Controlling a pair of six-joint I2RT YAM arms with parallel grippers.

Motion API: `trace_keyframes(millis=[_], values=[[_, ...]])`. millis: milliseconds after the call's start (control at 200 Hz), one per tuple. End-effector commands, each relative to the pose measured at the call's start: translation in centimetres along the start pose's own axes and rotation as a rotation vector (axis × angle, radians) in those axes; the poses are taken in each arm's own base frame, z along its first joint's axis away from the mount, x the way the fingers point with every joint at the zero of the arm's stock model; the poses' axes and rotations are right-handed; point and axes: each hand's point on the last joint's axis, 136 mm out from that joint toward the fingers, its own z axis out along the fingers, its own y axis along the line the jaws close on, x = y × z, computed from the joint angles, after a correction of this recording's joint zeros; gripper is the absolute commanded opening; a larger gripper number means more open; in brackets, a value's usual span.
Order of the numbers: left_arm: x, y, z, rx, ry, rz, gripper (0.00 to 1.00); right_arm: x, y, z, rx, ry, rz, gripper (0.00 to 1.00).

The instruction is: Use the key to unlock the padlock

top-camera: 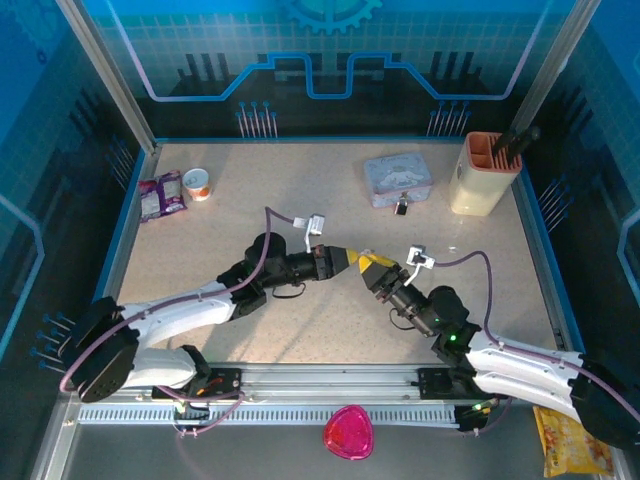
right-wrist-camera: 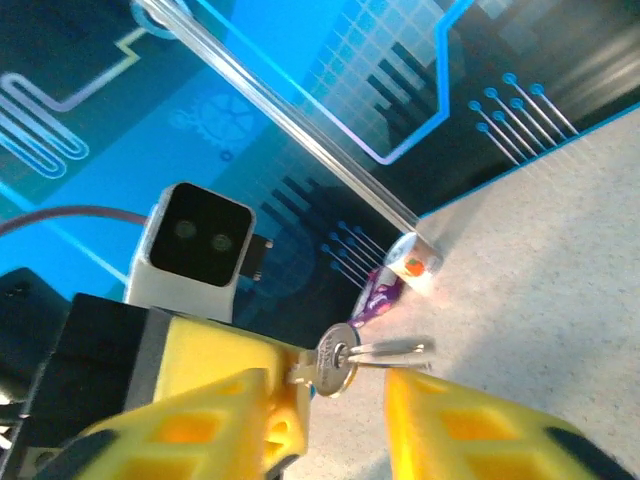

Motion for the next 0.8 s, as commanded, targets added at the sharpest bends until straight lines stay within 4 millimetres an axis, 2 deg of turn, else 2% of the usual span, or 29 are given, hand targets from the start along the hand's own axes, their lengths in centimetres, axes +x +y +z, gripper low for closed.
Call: trace_keyframes(millis=[0, 145, 245, 515, 670, 795], values=[[-1.5, 0.9, -1.6, -0.173, -0.037, 0.028, 0.00, -0.1, 0.0, 0.1, 0.069, 0.069, -0.303, 0.49], [-1.7, 4.4, -4.9, -0.497, 0.009, -0.036, 0.00, 0.2, -2.5, -0.5, 0.186, 0.151, -0.737, 0.56], [-1.8, 4.7, -6.2, -0.593, 0.035, -0.051, 0.00, 0.0, -2.5, -0.7, 0.161, 0.118, -0.918, 0.60], [-1.0, 4.5, -6.4, -0.665, 0.138, -0.094, 0.00, 1.3, 0.4, 0.1, -0.021, 0.076, -1.102, 0.56], [-0.4, 4.1, -5.5, -0.626, 0.174, -0.123, 0.00, 2.9, 1.0, 0.9, -0.065, 0.107, -1.178, 0.51], [0.0, 4.2, -5.1, -0.617, 0.191, -0.141, 0.00, 3.2, 1.5, 1.3, -0.079, 0.083, -1.188, 0.47]])
